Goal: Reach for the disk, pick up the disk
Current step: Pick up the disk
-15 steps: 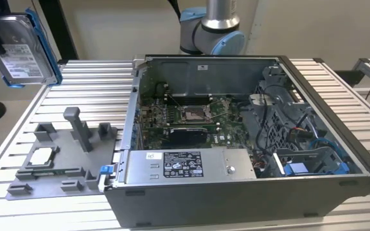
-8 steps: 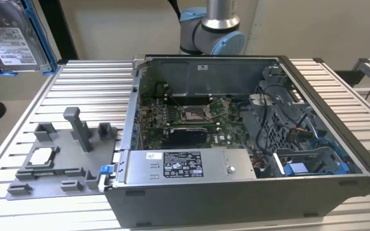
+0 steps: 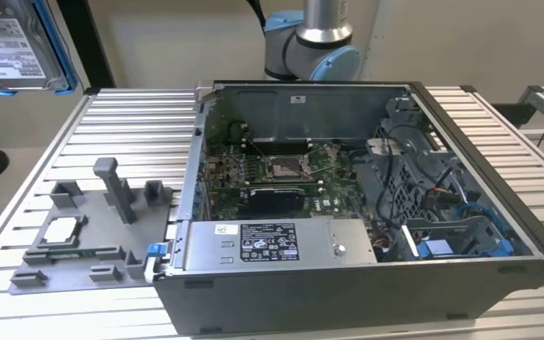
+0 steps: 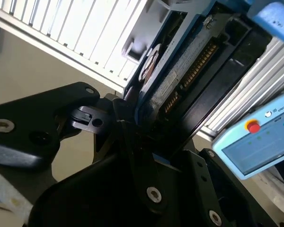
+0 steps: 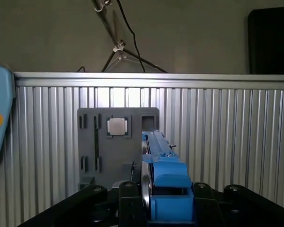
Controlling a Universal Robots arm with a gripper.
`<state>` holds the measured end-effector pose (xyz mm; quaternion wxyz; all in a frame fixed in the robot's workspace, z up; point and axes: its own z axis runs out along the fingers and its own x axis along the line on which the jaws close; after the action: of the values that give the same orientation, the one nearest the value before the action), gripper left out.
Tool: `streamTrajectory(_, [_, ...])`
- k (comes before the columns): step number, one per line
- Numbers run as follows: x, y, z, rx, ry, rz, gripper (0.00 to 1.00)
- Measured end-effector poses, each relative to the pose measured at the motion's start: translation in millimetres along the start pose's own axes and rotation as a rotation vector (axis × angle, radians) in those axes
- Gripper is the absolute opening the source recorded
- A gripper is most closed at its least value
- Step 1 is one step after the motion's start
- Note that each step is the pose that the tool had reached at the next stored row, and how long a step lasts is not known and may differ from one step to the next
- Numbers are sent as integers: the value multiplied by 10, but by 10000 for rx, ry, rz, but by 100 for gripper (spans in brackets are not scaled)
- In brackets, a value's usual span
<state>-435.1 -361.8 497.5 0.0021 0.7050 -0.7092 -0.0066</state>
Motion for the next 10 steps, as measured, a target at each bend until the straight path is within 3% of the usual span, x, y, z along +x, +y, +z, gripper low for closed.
streamTrajectory(5, [-1, -20, -90, 5, 3, -2, 0])
streamTrajectory(10, [-1, -176, -92, 0, 3, 0, 0])
